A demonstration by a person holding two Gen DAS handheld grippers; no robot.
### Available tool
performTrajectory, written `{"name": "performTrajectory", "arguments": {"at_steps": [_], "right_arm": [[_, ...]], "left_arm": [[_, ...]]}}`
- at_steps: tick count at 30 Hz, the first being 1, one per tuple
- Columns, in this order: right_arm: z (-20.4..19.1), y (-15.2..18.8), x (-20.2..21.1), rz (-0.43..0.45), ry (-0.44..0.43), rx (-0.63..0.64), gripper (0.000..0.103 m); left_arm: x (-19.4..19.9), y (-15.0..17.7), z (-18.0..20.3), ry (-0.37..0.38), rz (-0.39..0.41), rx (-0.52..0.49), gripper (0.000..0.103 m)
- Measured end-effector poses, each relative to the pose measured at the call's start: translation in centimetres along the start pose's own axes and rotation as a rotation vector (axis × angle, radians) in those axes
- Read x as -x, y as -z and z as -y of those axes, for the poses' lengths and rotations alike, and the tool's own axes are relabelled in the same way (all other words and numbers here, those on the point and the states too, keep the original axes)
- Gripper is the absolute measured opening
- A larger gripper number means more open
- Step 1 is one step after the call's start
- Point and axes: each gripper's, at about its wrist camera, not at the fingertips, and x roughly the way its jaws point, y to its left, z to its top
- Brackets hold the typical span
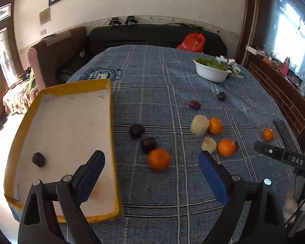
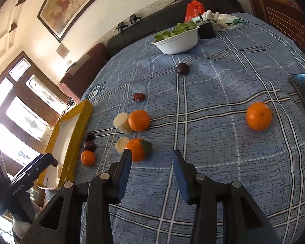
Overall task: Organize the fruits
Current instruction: 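Grasp a leafy tangerine with the right tool while the left grasps a beige yam slice, then carry tangerine and yam slice into the yellow tray and open both tools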
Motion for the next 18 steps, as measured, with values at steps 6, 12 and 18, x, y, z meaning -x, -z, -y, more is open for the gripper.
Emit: {"name": "performTrajectory", "arguments": {"at_steps": [6, 12, 18], "right_arm": [[-1.9, -0.2, -2.6, -0.049, -0.013, 0.059, 0.046], [-4.2, -0.3, -6.5, -0.112, -0.014, 0.142, 0.046], [-3.0, -0.4, -6.4, -0.106, -0.029, 0.112, 0.040]], "left_arm": [[-2.0, 0.4, 3.0, 0.086, -0.049, -0.085, 0.084], [-2.5, -0.5, 2.9, 0.104, -0.056, -0.104, 0.084], [-4.7, -1.1, 4.4, 0.172, -0.105, -0.122, 0.084]]}}
